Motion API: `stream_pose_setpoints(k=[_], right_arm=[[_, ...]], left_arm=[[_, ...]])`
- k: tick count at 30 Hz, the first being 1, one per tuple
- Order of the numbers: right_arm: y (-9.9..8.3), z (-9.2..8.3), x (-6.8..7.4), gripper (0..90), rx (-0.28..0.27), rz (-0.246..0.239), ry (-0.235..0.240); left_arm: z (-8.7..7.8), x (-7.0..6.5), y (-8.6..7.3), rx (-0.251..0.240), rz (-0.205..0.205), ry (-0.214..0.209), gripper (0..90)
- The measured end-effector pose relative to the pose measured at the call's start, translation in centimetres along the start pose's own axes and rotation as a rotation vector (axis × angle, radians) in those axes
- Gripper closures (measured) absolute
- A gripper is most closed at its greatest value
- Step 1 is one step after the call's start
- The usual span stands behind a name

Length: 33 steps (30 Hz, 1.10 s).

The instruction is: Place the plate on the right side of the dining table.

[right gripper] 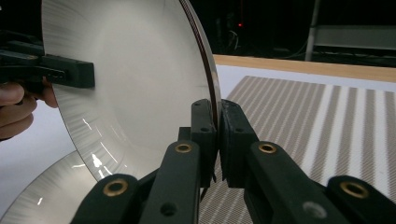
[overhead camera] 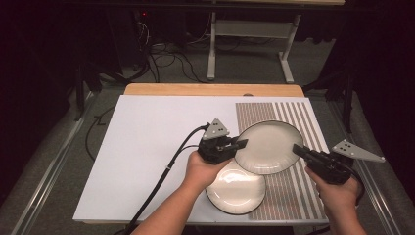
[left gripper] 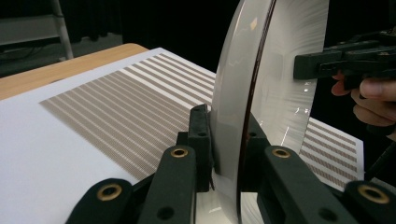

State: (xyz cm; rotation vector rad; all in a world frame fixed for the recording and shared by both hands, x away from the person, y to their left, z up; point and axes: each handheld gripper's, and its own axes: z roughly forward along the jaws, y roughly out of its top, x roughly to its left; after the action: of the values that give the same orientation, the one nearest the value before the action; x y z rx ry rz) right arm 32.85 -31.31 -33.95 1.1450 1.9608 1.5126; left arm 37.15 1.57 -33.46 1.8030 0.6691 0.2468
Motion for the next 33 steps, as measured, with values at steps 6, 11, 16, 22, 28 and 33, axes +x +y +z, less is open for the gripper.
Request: stream_pose_setpoints(k=[6,11,16,22,28,33], right_arm=[[-0.2,-1.2,-2.2,87.2,-0.009,0.023,-0.053],[-0.5,-1.6,-3.4,87.2,-0.012,0.049,-0.079],[-1.3,-1.7,-4.7,87.4,0.005,0.074,-0.109],[-2.5,-1.6,-5.8,87.4,0.039,0.099,-0.136],[-3.5,-1.3,-6.2,87.4,0.074,0.108,-0.148],[-3.9,-1.0,-6.2,87.3,0.098,0.107,-0.152]], left_arm=[[2.9,-0.2,0.8,0.017,-0.005,-0.012,79.1],[5.1,-0.3,1.1,0.041,-0.026,-0.007,78.2],[7.4,-0.1,0.8,0.081,-0.037,-0.005,77.1],[9.3,0.1,-0.2,0.124,-0.067,-0.005,76.3],[10.1,0.2,-1.0,0.162,-0.073,0.001,75.6],[10.4,0.4,-1.3,0.191,-0.084,0.010,74.8]])
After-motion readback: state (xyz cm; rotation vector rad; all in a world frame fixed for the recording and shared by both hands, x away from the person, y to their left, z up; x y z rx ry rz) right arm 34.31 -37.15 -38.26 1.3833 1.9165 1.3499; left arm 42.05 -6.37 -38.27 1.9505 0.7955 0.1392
